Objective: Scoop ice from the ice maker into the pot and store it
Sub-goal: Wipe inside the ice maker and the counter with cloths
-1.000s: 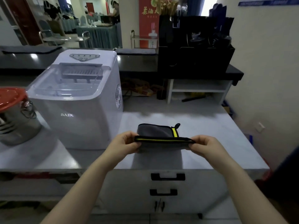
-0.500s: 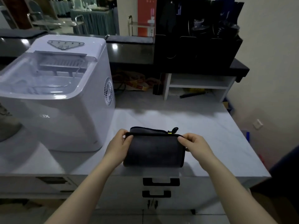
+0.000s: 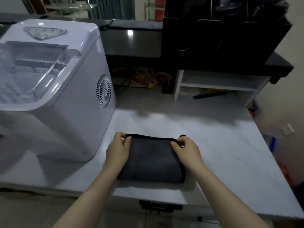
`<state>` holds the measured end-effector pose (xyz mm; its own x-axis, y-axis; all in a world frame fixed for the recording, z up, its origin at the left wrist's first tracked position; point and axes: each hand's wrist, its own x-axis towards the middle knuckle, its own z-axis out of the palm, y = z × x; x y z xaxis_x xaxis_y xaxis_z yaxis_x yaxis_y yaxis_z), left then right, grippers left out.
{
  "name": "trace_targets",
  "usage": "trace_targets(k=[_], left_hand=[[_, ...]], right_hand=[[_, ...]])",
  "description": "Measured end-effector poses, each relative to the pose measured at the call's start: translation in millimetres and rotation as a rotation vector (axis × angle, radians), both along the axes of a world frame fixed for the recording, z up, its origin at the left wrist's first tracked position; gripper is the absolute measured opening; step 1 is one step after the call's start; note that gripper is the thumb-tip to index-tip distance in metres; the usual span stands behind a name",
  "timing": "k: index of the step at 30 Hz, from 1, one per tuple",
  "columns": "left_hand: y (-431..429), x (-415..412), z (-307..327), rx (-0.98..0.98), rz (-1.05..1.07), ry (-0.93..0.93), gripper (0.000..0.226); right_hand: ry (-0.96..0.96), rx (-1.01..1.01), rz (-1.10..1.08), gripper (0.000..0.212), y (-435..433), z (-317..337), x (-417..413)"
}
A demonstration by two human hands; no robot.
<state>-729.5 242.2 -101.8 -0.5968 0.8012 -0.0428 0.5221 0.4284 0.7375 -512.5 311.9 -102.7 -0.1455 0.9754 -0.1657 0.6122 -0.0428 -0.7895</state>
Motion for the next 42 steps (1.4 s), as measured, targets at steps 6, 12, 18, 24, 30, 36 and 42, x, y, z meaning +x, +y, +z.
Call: trace_targets(k=[6,12,18,24,30,36,42], left_hand=[[4.6,3.1,-3.3,-0.073,-0.018,0.129,0.022],[14.2,7.8,-2.6,-0.114,-0.004,0.134,0.024],[-8.1,17.4,-3.6,0.089,-0.235,0.331,0.047],[-13.7,20.3,-17.3,-0.234,-0.632,0.629,0.073],[-8.2,17.9,-24.0,-0.309,-0.648,0.568,0.067],[-43.7,-4.6,-20.8,-0.152,-0.756,0.508,0.079],[-74.7,-29.9,-28.6,-0.095,-0.896,0.483,0.086]], right_hand=[[0.027,-0.121,0.039,0.029,4.7,-4.4,-4.2],[-0.104,0.077,0.032,0.024,13.1,-1.0,-4.4],[-0.394,0.178,0.080,0.034,13.2,-10.3,-10.5],[-0.451,0.418,0.254,0.056,-15.1,6.0,-22.3],[-0.635,0.257,0.555,0.067,-33.0,-10.1,-28.4],[-0.606,0.338,0.613,0.076,-51.0,-5.7,-4.0],[-0.552,0.301,0.640,0.085,-74.8,-19.8,26.6]])
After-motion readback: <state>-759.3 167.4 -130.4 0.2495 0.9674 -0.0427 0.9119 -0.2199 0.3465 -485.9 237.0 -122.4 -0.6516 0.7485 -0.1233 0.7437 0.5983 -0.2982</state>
